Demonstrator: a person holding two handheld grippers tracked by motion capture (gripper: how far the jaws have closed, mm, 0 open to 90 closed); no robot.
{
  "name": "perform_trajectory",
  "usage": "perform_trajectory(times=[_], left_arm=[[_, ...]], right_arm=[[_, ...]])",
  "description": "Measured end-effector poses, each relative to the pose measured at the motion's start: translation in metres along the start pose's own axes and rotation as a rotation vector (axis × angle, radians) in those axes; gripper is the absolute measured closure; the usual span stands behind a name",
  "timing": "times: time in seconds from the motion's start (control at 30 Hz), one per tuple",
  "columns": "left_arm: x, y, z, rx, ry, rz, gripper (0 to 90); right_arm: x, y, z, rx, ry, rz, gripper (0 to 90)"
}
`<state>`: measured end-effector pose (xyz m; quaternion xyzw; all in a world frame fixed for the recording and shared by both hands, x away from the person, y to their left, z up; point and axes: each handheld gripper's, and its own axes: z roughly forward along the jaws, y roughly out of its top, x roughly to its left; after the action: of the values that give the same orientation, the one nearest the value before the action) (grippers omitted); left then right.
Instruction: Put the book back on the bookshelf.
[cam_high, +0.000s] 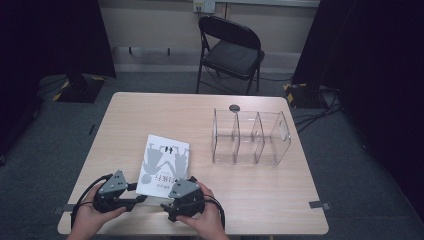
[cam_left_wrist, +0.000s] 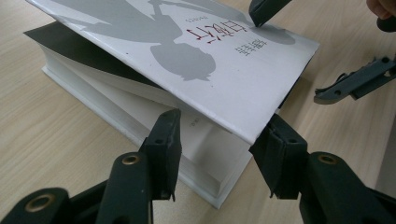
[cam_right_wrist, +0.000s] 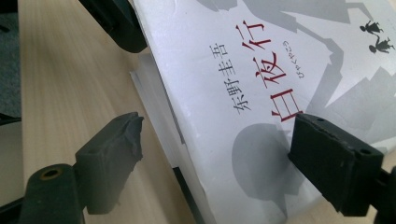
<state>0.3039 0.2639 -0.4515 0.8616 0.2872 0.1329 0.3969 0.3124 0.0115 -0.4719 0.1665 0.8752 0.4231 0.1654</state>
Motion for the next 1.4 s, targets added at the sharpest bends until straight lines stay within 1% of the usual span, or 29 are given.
perform_trajectory(times=[0.1,0.13,0.2,0.27,0.37,0.4,0.5,0.6,0.67,0.7,0.77,0.8,0.87,1.0,1.13,1.2,1.27,1.4], left_arm=[[0.000,0.001,0.000,0.004,-0.001,0.002,53.0],[0.000,0.001,0.000,0.002,-0.003,-0.007,53.0],[-0.001,0.002,0.000,0.004,-0.001,-0.007,53.0],[-0.001,0.002,0.000,0.006,0.001,-0.001,53.0],[-0.001,0.003,0.000,0.008,0.002,-0.005,53.0],[-0.001,0.005,-0.001,0.015,0.005,0.005,53.0],[-0.001,0.006,-0.001,0.015,0.005,0.005,53.0],[-0.001,0.006,-0.001,0.016,0.008,0.009,53.0],[-0.002,0.006,-0.001,0.024,0.010,0.008,53.0],[-0.002,0.006,-0.001,0.024,0.010,0.008,53.1],[-0.002,0.005,-0.001,0.028,0.012,0.010,53.1],[-0.002,0.005,0.000,0.029,0.012,0.010,53.1],[-0.002,0.004,0.000,0.024,0.009,0.008,53.1],[-0.002,0.003,0.000,0.024,0.010,0.011,53.2],[-0.002,0.001,0.001,0.035,0.011,0.001,53.1],[-0.002,0.001,0.001,0.036,0.010,-0.005,53.1],[-0.001,0.000,0.002,0.036,0.009,0.003,53.2],[-0.002,-0.002,0.002,0.022,0.007,-0.014,53.2]], right_arm=[[0.001,0.002,0.003,0.006,-0.012,-0.024,14.9],[0.002,0.003,0.004,0.006,-0.015,-0.023,14.7],[0.003,0.004,0.006,-0.004,-0.026,-0.022,14.2],[0.004,0.005,0.008,-0.015,-0.041,-0.017,14.2],[0.005,0.007,0.012,-0.030,-0.067,-0.017,14.1],[0.006,0.007,0.014,-0.037,-0.078,-0.011,14.1],[0.007,0.009,0.018,-0.055,-0.106,0.001,13.9],[0.009,0.011,0.022,-0.051,-0.144,-0.007,13.8],[0.011,0.011,0.025,-0.041,-0.171,-0.026,13.9],[0.011,0.011,0.025,-0.041,-0.171,-0.026,13.9],[0.014,0.012,0.027,-0.029,-0.200,-0.057,14.7],[0.014,0.011,0.028,-0.032,-0.205,-0.060,16.0],[0.014,0.011,0.028,-0.036,-0.204,-0.058,16.2],[0.012,0.011,0.027,-0.027,-0.188,-0.070,17.1],[0.013,0.011,0.027,-0.019,-0.193,-0.073,17.0],[0.014,0.012,0.028,-0.006,-0.196,-0.080,17.0],[0.014,0.013,0.029,0.005,-0.196,-0.085,17.1],[0.012,0.015,0.028,0.019,-0.186,-0.087,17.8]])
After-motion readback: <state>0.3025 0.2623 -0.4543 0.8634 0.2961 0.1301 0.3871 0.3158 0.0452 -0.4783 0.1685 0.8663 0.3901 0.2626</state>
